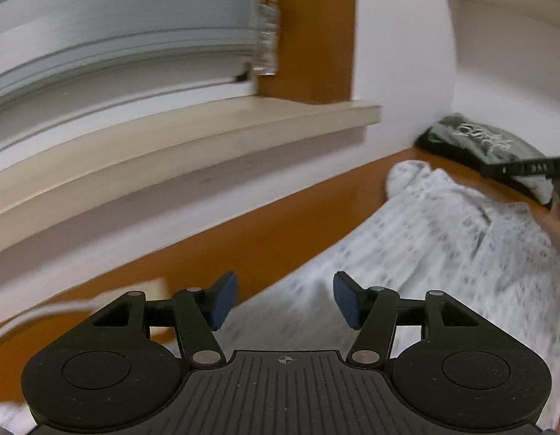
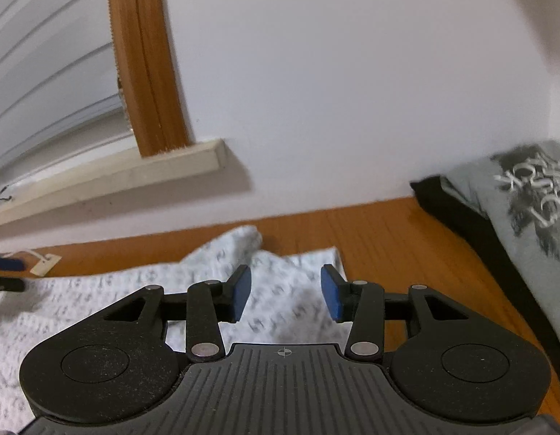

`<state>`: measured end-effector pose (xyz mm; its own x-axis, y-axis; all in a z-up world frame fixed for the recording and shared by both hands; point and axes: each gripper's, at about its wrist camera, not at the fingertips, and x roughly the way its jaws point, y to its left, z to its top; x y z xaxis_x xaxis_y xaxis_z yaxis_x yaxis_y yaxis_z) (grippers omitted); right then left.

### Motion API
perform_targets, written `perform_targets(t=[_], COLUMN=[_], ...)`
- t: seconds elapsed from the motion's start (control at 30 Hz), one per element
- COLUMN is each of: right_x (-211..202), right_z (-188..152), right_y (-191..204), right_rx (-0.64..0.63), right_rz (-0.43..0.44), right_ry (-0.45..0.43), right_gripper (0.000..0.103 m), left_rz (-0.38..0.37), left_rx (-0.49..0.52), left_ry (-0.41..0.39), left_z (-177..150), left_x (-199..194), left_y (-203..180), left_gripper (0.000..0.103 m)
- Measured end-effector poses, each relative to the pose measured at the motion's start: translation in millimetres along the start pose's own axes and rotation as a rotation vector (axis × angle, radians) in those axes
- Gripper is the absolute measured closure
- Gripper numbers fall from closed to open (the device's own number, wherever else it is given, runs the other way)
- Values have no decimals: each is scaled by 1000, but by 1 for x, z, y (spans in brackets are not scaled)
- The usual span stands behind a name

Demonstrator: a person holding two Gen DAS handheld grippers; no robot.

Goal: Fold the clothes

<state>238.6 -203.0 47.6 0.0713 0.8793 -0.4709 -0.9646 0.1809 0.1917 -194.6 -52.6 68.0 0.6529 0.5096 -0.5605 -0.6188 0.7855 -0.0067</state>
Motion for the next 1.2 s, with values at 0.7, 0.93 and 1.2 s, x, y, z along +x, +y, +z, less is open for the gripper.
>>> perform_targets(t=[0.7, 0.93, 1.2], right_x=[31, 34, 29], right_z=[-33, -34, -31], right_y=[9, 12, 6], right_rx=[-108, -129, -100], right_rz=[-30, -43, -59], right_ry=[109, 127, 103], right_gripper=[49, 47, 48], left_rz=[-3, -28, -52], left_rx=[123, 89, 68], left_ry=[36, 27, 16], left_z=[-6, -5, -4], left_x=[47, 45, 43], left_y=[-34, -28, -25], left_gripper=[31, 25, 23])
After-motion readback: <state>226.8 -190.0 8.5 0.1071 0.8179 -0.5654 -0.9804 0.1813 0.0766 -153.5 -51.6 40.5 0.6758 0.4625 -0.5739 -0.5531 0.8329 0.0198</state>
